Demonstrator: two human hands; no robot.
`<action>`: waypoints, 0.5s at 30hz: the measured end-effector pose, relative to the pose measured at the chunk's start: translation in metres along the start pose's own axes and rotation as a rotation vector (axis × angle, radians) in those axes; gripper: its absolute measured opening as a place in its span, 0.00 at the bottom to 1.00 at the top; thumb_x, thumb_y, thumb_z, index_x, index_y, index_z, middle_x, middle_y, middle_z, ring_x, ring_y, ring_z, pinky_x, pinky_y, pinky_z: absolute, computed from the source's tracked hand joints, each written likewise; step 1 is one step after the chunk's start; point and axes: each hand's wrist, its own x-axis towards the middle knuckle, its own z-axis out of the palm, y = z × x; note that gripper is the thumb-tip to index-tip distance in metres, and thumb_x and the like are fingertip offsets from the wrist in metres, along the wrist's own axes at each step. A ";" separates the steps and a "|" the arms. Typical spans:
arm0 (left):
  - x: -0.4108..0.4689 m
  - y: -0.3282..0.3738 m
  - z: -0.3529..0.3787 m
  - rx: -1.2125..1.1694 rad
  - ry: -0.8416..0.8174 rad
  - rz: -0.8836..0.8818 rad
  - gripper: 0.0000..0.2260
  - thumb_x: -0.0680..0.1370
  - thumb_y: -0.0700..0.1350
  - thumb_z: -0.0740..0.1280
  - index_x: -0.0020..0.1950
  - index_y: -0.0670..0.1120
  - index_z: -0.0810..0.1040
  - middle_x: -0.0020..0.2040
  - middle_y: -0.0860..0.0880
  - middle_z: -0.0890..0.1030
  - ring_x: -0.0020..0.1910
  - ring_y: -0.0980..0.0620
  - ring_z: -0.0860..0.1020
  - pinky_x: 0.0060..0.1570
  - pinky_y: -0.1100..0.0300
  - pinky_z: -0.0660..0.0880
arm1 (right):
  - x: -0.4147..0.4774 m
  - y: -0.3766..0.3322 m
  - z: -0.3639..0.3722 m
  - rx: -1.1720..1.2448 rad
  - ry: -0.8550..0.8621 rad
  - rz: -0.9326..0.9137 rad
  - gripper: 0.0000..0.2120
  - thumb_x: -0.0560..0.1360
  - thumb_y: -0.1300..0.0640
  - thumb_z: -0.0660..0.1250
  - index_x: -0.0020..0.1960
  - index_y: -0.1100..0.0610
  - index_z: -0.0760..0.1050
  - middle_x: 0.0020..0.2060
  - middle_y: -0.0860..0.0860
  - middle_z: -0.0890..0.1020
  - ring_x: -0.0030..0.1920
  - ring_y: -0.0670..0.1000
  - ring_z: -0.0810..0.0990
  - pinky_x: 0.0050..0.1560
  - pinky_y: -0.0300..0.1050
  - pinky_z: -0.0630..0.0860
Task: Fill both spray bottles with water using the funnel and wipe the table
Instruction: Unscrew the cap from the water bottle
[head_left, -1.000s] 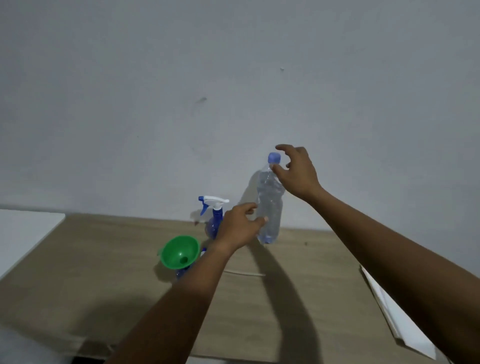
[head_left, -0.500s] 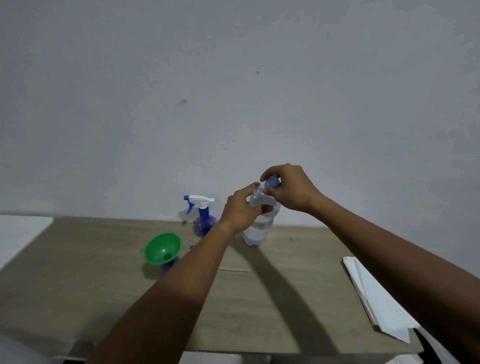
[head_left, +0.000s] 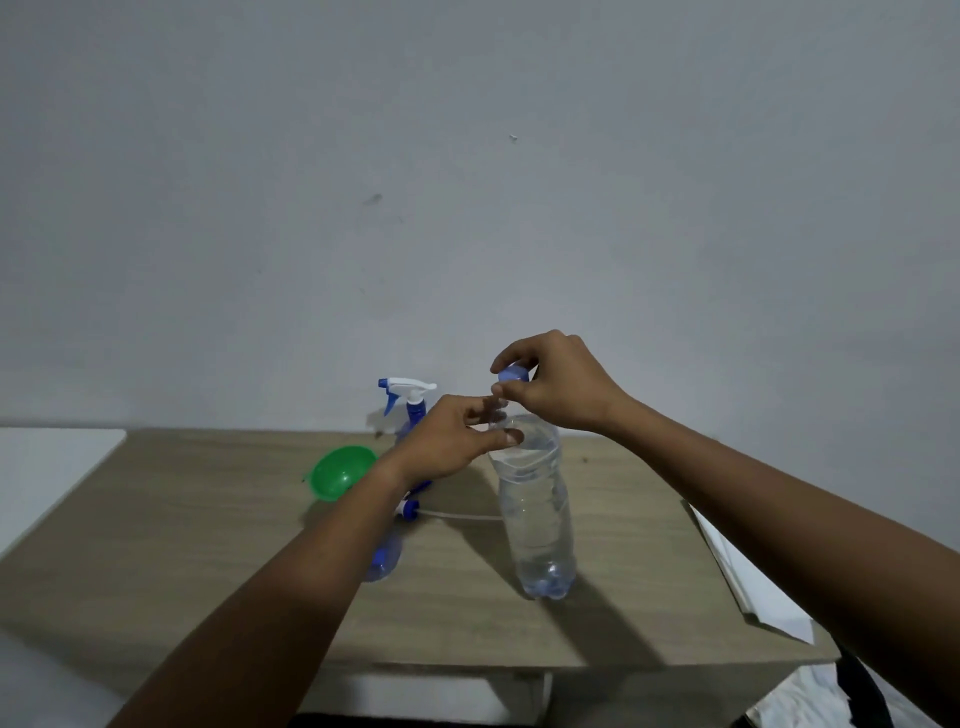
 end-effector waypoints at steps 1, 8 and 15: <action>-0.002 -0.001 -0.005 0.018 0.016 0.004 0.22 0.73 0.50 0.76 0.65 0.48 0.80 0.60 0.55 0.83 0.62 0.62 0.78 0.67 0.56 0.73 | 0.001 -0.001 0.001 0.022 -0.007 -0.009 0.08 0.73 0.53 0.75 0.52 0.51 0.85 0.46 0.48 0.86 0.42 0.42 0.82 0.43 0.35 0.75; -0.018 0.001 -0.032 0.020 0.049 0.046 0.17 0.73 0.49 0.77 0.61 0.54 0.82 0.53 0.61 0.83 0.59 0.60 0.78 0.60 0.58 0.75 | 0.010 -0.013 0.006 0.236 -0.126 -0.001 0.15 0.70 0.56 0.79 0.56 0.54 0.82 0.43 0.48 0.86 0.35 0.51 0.86 0.42 0.39 0.81; -0.024 -0.007 -0.041 -0.052 0.045 -0.005 0.16 0.75 0.50 0.74 0.62 0.56 0.81 0.54 0.57 0.85 0.57 0.52 0.82 0.62 0.44 0.78 | 0.029 -0.023 0.008 0.040 -0.207 -0.047 0.13 0.68 0.48 0.80 0.46 0.54 0.85 0.39 0.48 0.86 0.36 0.42 0.82 0.36 0.30 0.74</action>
